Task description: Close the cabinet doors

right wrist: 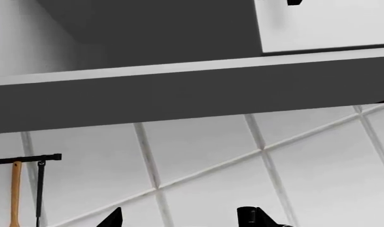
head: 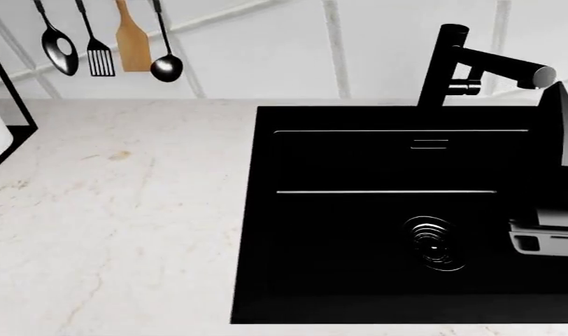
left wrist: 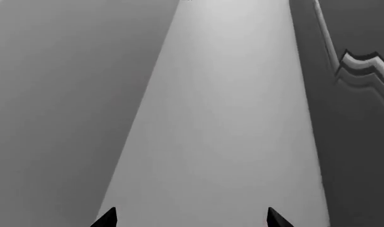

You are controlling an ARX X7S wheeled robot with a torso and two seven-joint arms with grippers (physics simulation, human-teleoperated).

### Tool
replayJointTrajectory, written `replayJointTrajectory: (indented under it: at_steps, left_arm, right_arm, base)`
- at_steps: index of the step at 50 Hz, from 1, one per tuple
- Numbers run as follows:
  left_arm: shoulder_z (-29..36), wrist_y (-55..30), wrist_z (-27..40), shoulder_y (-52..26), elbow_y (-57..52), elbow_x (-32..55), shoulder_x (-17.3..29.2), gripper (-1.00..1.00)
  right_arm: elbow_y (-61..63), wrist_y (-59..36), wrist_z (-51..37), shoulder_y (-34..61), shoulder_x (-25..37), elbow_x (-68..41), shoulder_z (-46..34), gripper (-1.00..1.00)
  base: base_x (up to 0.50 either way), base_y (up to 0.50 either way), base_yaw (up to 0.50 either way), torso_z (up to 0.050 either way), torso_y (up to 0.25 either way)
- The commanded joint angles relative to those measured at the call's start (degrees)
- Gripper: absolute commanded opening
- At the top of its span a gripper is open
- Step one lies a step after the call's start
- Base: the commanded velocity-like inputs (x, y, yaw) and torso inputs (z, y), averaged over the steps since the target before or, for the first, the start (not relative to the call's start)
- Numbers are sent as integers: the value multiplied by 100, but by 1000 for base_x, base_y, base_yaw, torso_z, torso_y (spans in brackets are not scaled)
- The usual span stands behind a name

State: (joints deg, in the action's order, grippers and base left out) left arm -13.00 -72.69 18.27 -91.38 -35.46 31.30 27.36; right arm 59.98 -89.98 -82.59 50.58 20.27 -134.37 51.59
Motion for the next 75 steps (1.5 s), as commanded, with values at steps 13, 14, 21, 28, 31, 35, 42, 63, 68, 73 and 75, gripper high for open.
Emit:
replayJointTrajectory:
  at_steps: [13, 14, 21, 28, 31, 35, 42, 63, 68, 73, 75]
  left_arm:
    - [1200, 1445, -59, -454, 2086, -903, -81, 100]
    - [1233, 1489, -58, -461, 2161, -933, -91, 100]
    - [1465, 1819, -61, -560, 2736, -1135, -184, 100]
    - [1603, 1928, -61, -813, 3162, -1186, -366, 100]
    - [1585, 1853, -55, -948, 3216, -1111, -488, 100]
    - [1632, 1806, -57, -1118, 3291, -1055, -642, 100]
    - [1690, 1857, -78, -1238, 3446, -1018, -796, 100]
    - [1925, 1944, -65, -1380, 3698, -939, -1250, 100]
    - [1994, 1949, -59, -1349, 3702, -900, -1382, 100]
    - [2069, 1953, -46, -1317, 3695, -866, -1508, 100]
    - [2091, 1952, -38, -1313, 3697, -848, -1560, 100]
  right_arm:
    - [1, 0, 104, -68, 2, 2, 121, 100]
    - [1, 0, 111, -81, 3, -14, 147, 100]
    - [1, 0, 164, -138, 12, -52, 273, 100]
    - [1, -1, 207, -184, 17, -97, 380, 100]
    - [1, -1, 292, -219, 13, -21, 393, 100]
    - [1, -1, 356, -243, 7, 20, 419, 100]
    - [1, -1, 465, -291, 11, 87, 481, 100]
    - [1, -1, 658, -441, 24, 11, 824, 100]
    - [1, -1, 724, -494, 35, -35, 965, 100]
    - [1, -1, 808, -567, 42, -76, 1129, 100]
    - [1, -1, 898, -601, 38, 4, 1160, 100]
  base:
    - [0, 0, 0, 0, 0]
    - [0, 0, 0, 0, 0]
    - [0, 0, 0, 0, 0]
    - [0, 0, 0, 0, 0]
    - [0, 0, 0, 0, 0]
    - [0, 0, 0, 0, 0]
    - [0, 0, 0, 0, 0]
    - [0, 0, 0, 0, 0]
    - [0, 0, 0, 0, 0]
    - [0, 0, 0, 2, 0]
    - [0, 0, 0, 0, 0]
